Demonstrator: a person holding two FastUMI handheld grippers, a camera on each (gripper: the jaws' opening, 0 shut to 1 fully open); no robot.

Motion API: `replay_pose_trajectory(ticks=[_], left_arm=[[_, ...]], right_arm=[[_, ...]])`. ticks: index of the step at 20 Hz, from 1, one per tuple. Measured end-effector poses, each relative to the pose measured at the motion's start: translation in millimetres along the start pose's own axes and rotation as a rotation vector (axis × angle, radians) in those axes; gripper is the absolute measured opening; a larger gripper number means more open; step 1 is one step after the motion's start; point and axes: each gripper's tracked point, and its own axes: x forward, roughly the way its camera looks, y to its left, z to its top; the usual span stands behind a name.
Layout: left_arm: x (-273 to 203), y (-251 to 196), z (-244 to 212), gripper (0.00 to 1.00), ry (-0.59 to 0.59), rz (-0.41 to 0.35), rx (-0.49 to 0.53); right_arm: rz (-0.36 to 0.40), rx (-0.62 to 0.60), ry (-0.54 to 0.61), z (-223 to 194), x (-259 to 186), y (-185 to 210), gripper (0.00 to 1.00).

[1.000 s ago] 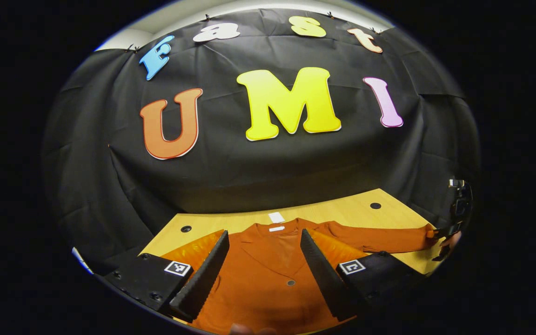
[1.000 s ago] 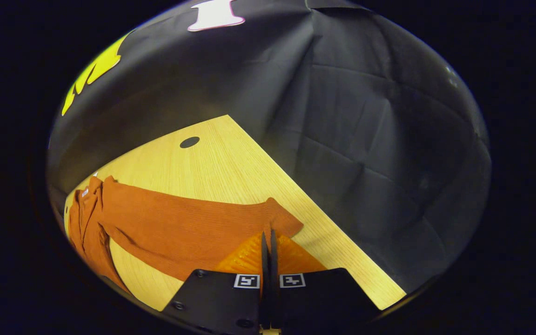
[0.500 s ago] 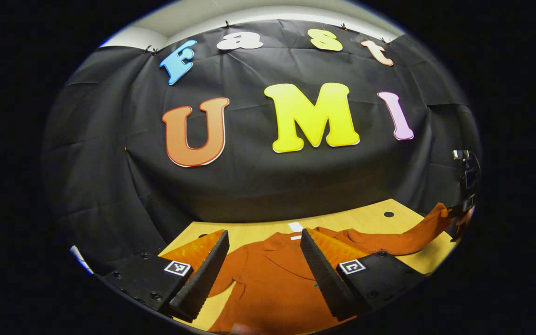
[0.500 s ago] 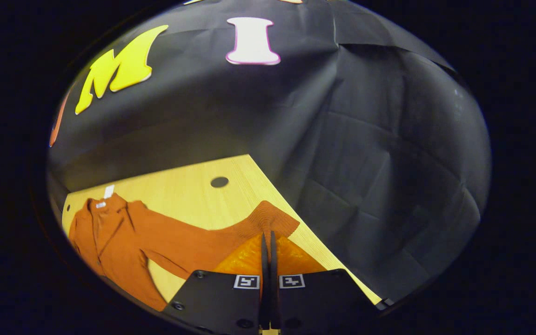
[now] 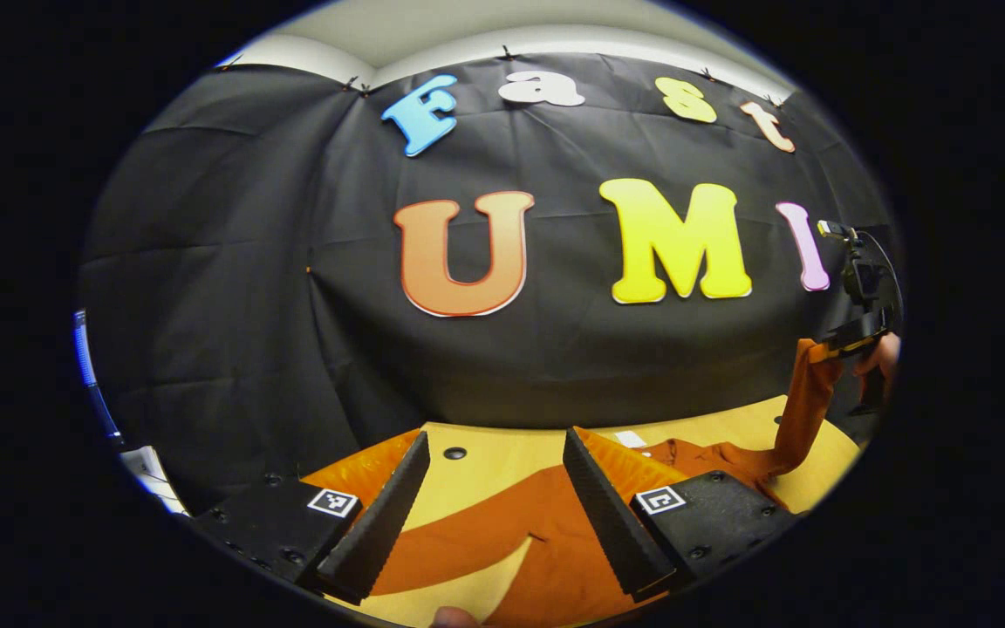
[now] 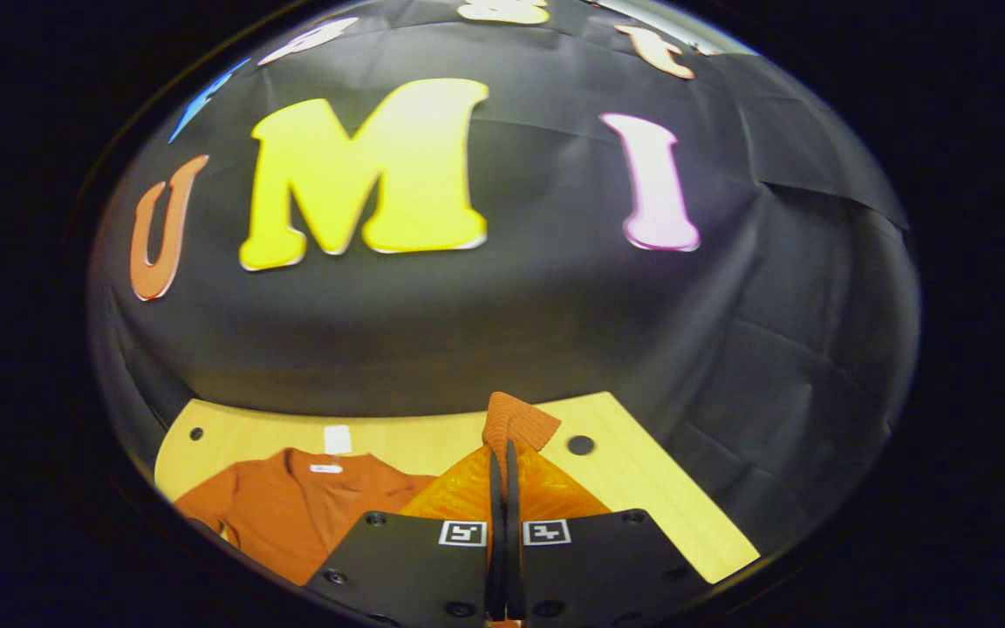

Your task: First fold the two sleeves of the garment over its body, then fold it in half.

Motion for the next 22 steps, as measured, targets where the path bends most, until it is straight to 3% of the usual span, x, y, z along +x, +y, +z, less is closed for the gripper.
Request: replay_pose_trajectory(ticks=[8,12,17,22], left_arm=[[-18.1,110.2,-13.1,0.99,0.019,0.167,-0.02],[-27.7,143.1,-31.9,0.99,0.072,0.208,-0.05],[-32.9,176.9,-47.5,0.99,0.11,0.263,-0.053],[-38.6,183.1,-57.8,1.0,0.14,0.251,-0.042]], right_arm=[[0.15,-0.049,0.08,-69.1,18.5,198.1,0.01],[0.231,-0.092,0.15,-122.4,23.9,268.7,0.01],[0.262,-0.166,0.21,-187.0,58.0,322.7,0.01],[0.265,-0.177,0.318,-239.7,80.4,344.5,0.04]])
